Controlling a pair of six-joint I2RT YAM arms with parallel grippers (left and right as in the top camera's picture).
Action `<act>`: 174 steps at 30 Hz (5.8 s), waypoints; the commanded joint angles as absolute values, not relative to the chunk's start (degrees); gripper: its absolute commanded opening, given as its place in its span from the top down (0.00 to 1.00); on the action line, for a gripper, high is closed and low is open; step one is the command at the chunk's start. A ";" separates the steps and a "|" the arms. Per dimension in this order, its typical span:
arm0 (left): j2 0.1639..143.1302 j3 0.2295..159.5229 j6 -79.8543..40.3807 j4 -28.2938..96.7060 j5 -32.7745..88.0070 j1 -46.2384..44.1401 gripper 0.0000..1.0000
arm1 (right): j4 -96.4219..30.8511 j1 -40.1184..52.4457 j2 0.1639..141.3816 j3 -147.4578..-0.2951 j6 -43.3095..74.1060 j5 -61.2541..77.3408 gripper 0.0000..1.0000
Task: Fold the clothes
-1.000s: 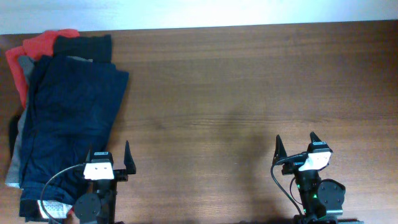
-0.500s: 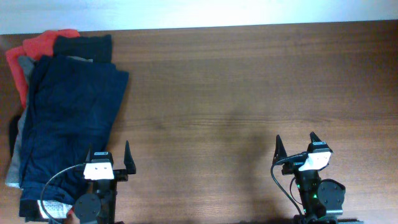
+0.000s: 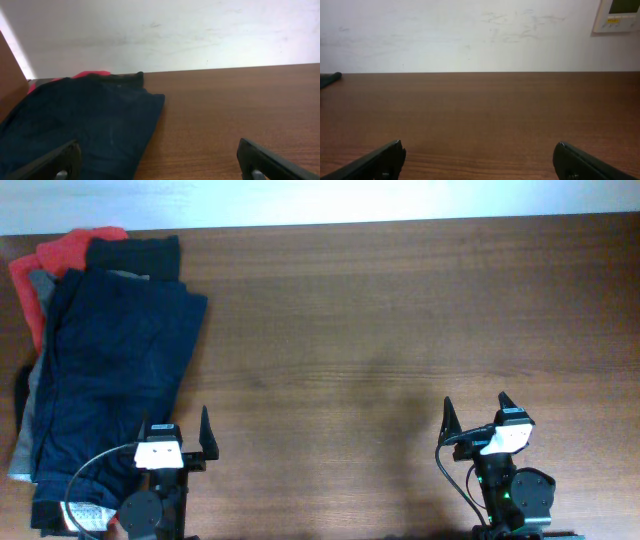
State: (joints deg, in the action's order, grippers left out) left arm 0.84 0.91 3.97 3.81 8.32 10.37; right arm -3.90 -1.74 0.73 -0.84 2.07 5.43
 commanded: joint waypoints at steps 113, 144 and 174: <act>112.73 82.74 8.75 62.06 -10.52 4.86 0.49 | -37.01 -1.91 86.59 -65.06 7.79 30.98 0.18; 117.32 78.32 2.13 54.65 -15.31 4.86 0.71 | -35.07 -1.91 86.63 -65.06 7.77 30.83 0.17; 117.32 75.79 1.87 50.13 -19.16 4.93 0.67 | -35.09 -1.91 86.63 -65.06 7.77 29.30 0.16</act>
